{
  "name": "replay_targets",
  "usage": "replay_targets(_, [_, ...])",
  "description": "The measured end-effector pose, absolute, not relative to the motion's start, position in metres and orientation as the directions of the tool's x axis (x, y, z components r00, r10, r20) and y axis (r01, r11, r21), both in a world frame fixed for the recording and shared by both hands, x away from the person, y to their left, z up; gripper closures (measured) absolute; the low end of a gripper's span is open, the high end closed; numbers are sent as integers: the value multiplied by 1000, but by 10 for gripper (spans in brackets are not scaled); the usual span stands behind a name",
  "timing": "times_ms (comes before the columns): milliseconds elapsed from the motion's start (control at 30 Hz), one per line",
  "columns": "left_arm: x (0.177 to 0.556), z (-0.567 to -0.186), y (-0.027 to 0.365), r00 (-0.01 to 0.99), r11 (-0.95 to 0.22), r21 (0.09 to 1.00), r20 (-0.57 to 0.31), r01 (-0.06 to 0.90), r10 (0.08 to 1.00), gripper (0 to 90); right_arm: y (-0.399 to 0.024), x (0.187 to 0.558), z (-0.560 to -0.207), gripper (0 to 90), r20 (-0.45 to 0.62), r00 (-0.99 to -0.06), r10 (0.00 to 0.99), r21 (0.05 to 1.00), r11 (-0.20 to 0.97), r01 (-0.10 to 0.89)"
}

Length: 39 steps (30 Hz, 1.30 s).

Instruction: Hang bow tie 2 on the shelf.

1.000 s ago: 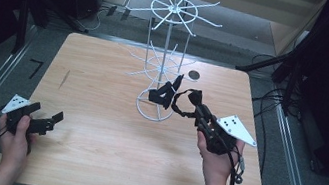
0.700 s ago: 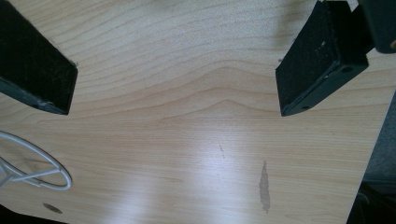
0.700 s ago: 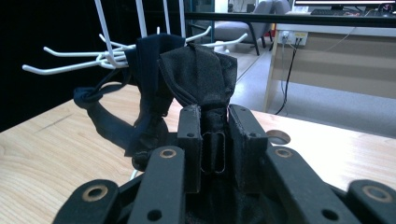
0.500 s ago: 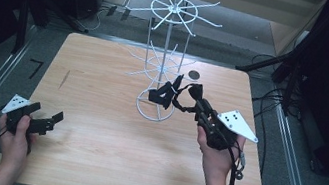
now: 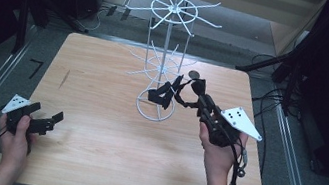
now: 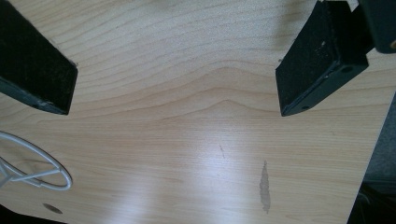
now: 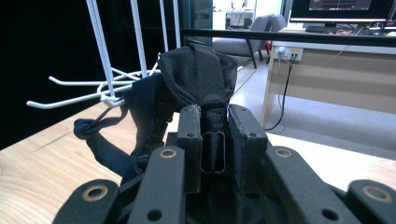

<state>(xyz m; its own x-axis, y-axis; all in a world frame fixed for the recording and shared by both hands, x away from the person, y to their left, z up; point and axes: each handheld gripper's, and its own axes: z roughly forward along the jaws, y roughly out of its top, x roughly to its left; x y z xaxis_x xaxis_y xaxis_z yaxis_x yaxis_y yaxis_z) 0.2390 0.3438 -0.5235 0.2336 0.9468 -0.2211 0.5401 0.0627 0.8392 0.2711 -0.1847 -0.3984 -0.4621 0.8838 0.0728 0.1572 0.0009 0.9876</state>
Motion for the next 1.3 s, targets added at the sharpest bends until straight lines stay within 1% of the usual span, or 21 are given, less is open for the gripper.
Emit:
replay_targets(300, [239, -523, 344, 235, 61, 839, -220, 541, 947, 0, -186, 275, -395, 765, 86, -456, 886, 988, -17, 152])
replay_targets(667, [239, -524, 344, 235, 62, 839, -221, 540, 947, 0, -194, 298, -405, 764, 156, -423, 893, 974, -67, 218])
replay_targets(900, [239, -523, 344, 236, 59, 839, -219, 541, 947, 0, -193, 312, -413, 763, 179, -410, 894, 963, -75, 258])
replay_targets(1100, [239, -524, 344, 236, 62, 839, -222, 541, 946, 0, -192, 323, -423, 761, 221, -406, 887, 948, -98, 303])
replay_targets(1300, [239, -523, 344, 237, 60, 839, -220, 541, 946, 0, -191, 327, -431, 761, 234, -408, 882, 937, -93, 336])
